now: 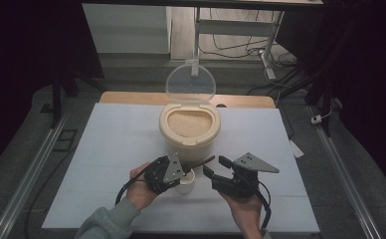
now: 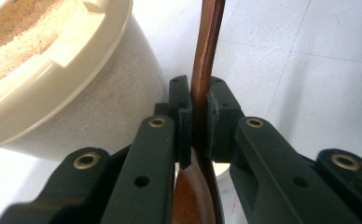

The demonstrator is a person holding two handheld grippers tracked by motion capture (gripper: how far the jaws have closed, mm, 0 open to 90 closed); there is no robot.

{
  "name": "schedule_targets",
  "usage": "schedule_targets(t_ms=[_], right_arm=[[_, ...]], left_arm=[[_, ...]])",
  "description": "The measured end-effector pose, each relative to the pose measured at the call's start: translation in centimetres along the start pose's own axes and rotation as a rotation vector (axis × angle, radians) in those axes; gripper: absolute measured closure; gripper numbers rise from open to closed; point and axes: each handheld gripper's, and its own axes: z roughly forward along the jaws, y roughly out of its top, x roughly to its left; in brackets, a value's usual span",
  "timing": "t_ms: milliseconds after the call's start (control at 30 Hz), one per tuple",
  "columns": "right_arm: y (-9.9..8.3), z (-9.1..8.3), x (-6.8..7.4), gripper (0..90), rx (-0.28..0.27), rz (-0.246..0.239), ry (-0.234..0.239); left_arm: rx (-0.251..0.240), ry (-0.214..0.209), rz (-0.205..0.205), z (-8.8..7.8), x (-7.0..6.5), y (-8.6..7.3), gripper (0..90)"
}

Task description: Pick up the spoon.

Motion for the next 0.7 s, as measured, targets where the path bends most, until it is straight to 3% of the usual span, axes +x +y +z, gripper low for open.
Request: schedule_targets(t_ms=[200, 333, 467, 633, 700], right_arm=[[-0.3, 0.9, 1.1, 40.8, -0.01, 0.071, -0.067], [-0.3, 1.8, 1.4, 49.4, -0.029, 0.114, -0.081], [-0.6, 2.4, 1.1, 56.4, -0.043, 0.177, -0.033], [-0.3, 2.5, 1.0, 59.0, -0.053, 0.192, -0.01], [-0.2, 2.6, 1.0, 60.0, -0.06, 0.203, -0.009]], left_arm=[[-0.001, 0.051, 0.011, 0.1, -0.5, 0.3, 82.2], [0.003, 0.124, 0.043, 0.2, -1.2, 0.6, 82.2], [0.014, 0.17, 0.074, 0.5, -1.7, 0.8, 82.2], [0.015, 0.216, 0.098, 0.5, -2.0, 0.8, 82.1], [0.026, 0.257, 0.124, 0.6, -2.3, 0.9, 82.1]])
